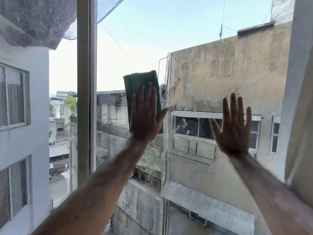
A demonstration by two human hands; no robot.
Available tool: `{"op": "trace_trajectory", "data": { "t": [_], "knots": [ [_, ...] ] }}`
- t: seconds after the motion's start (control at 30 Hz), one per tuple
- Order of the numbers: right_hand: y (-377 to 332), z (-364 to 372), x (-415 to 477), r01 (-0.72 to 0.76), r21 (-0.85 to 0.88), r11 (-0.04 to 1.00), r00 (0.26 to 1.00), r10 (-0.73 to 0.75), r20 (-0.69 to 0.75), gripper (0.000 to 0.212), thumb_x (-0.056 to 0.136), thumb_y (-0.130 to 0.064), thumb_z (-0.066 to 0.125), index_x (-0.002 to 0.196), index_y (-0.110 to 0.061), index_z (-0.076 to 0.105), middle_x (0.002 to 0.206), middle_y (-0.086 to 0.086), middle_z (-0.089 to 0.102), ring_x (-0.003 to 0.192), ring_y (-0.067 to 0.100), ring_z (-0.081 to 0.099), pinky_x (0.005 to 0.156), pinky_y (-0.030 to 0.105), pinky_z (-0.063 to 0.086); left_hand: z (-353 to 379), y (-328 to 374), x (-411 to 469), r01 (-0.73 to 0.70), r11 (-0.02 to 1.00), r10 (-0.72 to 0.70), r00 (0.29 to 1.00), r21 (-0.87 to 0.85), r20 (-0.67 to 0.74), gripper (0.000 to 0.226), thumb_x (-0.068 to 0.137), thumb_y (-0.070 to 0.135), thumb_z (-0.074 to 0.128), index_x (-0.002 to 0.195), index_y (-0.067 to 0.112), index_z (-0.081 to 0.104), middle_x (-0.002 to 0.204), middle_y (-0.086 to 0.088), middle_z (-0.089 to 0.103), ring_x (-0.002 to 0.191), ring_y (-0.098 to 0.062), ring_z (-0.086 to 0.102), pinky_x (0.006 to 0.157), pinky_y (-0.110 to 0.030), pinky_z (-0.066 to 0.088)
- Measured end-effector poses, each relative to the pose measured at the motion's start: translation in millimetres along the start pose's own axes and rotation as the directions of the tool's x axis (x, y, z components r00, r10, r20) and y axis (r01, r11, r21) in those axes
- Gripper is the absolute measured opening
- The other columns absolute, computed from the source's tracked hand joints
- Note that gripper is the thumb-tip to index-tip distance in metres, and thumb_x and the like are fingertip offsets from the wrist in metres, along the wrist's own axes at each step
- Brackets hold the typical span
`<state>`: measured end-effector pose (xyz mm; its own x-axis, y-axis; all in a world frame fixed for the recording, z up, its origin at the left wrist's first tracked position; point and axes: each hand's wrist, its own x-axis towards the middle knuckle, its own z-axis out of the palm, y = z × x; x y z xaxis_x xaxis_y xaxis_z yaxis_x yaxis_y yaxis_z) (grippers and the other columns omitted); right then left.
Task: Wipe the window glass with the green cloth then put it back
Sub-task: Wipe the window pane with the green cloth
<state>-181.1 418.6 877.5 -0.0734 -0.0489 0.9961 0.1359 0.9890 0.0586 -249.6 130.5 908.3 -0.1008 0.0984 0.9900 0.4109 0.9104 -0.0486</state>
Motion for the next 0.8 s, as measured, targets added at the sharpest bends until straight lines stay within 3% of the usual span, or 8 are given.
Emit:
{"op": "trace_trajectory", "data": {
  "t": [0.13, 0.23, 0.4, 0.53, 0.67, 0.8],
  "knots": [
    [-1.2, -2.3, 1.8, -0.001, 0.008, 1.0, 1.0, 0.001, 0.012, 0.077, 0.111, -0.059, 0.028, 0.172, -0.012, 0.014, 0.181, 0.014, 0.011, 0.169, 0.032, 0.01, 0.134, 0.062, 0.014, -5.7, -19.2, -113.0, -0.284, 0.958, 0.277, 0.948, 0.024, 0.157, 0.087, 0.104, 0.067, 0.033, 0.161, 0.002, 0.025, 0.171, -0.017, 0.02, 0.16, -0.033, 0.018, 0.126, -0.059, 0.026],
    [-2.5, -2.5, 0.5, -0.011, 0.01, 1.0, 1.0, 0.01, 0.018, 0.078, 0.111, -0.059, 0.027, 0.172, -0.012, 0.014, 0.181, 0.014, 0.011, 0.169, 0.032, 0.01, 0.135, 0.062, 0.013, -12.3, -44.9, -102.2, -0.371, 0.928, 0.359, 0.915, 0.033, 0.185, 0.086, 0.104, 0.067, 0.032, 0.161, 0.002, 0.028, 0.17, -0.018, 0.023, 0.159, -0.033, 0.021, 0.123, -0.06, 0.032],
    [-1.4, -3.4, -1.7, -0.009, 0.011, 1.0, 1.0, 0.009, 0.02, 0.077, 0.112, -0.058, 0.031, 0.172, -0.012, 0.015, 0.181, 0.014, 0.012, 0.169, 0.032, 0.01, 0.134, 0.062, 0.015, -15.8, -29.6, 46.2, -0.087, 0.995, 0.085, 0.995, 0.048, 0.043, 0.088, 0.105, 0.067, 0.022, 0.161, -0.002, 0.026, 0.17, -0.02, 0.025, 0.159, -0.035, 0.021, 0.13, -0.054, 0.018],
    [-1.0, -1.5, -1.2, -0.005, 0.014, 1.0, 1.0, 0.004, 0.021, 0.078, 0.111, -0.058, 0.032, 0.172, -0.012, 0.015, 0.181, 0.014, 0.011, 0.169, 0.031, 0.01, 0.135, 0.062, 0.013, -7.1, -8.3, 57.3, 0.02, 0.999, -0.02, 0.999, 0.033, -0.025, 0.086, 0.105, 0.064, 0.027, 0.161, -0.002, 0.026, 0.17, -0.019, 0.025, 0.16, -0.034, 0.02, 0.129, -0.055, 0.02],
    [-1.4, -1.7, 1.1, -0.008, 0.01, 1.0, 1.0, 0.008, 0.015, 0.077, 0.111, -0.057, 0.032, 0.172, -0.012, 0.016, 0.181, 0.013, 0.011, 0.169, 0.032, 0.011, 0.135, 0.062, 0.014, 4.8, 12.2, -43.1, -0.174, 0.985, 0.173, 0.983, 0.01, 0.055, 0.085, 0.105, 0.062, 0.036, 0.161, -0.001, 0.024, 0.171, -0.02, 0.019, 0.161, -0.034, 0.014, 0.129, -0.056, 0.021],
    [-2.6, -4.7, 0.8, -0.014, 0.009, 1.0, 1.0, 0.014, 0.026, 0.077, 0.111, -0.059, 0.026, 0.172, -0.013, 0.015, 0.181, 0.013, 0.011, 0.169, 0.031, 0.01, 0.134, 0.062, 0.015, -1.3, -6.7, -116.6, -0.454, 0.889, 0.436, 0.878, 0.058, 0.197, 0.084, 0.106, 0.065, 0.029, 0.162, 0.003, 0.024, 0.171, -0.017, 0.022, 0.159, -0.033, 0.02, 0.123, -0.056, 0.035]
  ]
}}
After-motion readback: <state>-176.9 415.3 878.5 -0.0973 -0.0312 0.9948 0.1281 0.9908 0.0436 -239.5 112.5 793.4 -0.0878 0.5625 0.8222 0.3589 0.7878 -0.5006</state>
